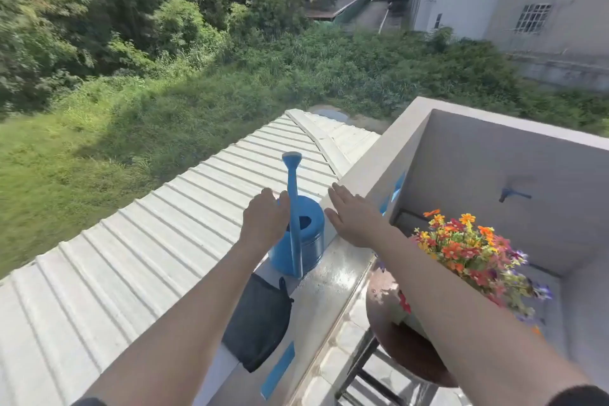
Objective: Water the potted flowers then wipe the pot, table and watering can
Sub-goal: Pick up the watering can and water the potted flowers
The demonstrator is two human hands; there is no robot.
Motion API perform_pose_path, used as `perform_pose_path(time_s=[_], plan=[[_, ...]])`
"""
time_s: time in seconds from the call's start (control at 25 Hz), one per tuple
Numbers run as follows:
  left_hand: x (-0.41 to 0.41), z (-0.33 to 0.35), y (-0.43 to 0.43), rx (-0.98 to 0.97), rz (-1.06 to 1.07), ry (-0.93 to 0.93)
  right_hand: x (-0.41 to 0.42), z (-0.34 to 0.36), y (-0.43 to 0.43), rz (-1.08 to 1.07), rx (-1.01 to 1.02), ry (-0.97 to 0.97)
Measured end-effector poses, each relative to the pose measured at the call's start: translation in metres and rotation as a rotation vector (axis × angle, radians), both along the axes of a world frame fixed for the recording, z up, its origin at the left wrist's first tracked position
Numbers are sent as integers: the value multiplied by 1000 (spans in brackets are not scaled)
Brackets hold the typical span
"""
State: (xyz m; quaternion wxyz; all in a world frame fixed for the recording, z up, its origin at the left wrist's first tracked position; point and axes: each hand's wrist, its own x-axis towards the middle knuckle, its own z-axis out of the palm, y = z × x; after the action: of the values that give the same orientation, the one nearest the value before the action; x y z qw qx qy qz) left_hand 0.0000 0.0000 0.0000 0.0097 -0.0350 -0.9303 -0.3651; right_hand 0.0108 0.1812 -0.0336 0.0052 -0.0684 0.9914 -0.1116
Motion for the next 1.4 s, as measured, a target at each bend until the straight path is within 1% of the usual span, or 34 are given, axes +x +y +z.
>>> perform_pose_path(time_s=[0.08,0.12,0.2,0.28,0.36,0.44,0.52,0.6,0.68,0.76,0.84,0.92,1.04,1.12,1.24,1.4], plan=[[3,-15,10,84,78,-55,-16,-10,-7,50,1,-46],[8,-23,17,140,77,-61,-22,-15,-10,66,2,-68],[12,-36,30,225,76,-33,-36,-25,-17,113,0,-99],[8,-41,36,262,113,1,-43,-31,-19,155,-3,-108],[4,-46,33,255,97,41,-45,-39,-21,164,-34,-88],[-1,-45,19,247,31,50,-39,-45,-25,117,-71,-53],[-14,-42,1,247,-68,41,-31,-51,-36,20,-119,-12],[-29,-41,-16,258,-156,4,-22,-51,-55,-120,-160,69],[-45,-36,-29,242,-229,-63,-19,-46,-69,-223,-153,112],[-53,-30,-38,295,-315,-154,-20,-46,-70,-270,-158,131],[-53,-28,-38,368,-359,-182,-18,-50,-63,-288,-182,182],[-44,-32,-32,442,-279,-109,-13,-53,-58,-296,-225,206],[-26,-49,-22,531,-27,15,-9,-51,-59,-313,-235,228],[-20,-56,-16,624,72,76,-8,-50,-58,-308,-262,228],[-24,-56,-10,709,123,96,-4,-44,-54,-295,-307,151],[-22,-41,-4,753,71,103,3,-28,-51,-322,-326,123]])
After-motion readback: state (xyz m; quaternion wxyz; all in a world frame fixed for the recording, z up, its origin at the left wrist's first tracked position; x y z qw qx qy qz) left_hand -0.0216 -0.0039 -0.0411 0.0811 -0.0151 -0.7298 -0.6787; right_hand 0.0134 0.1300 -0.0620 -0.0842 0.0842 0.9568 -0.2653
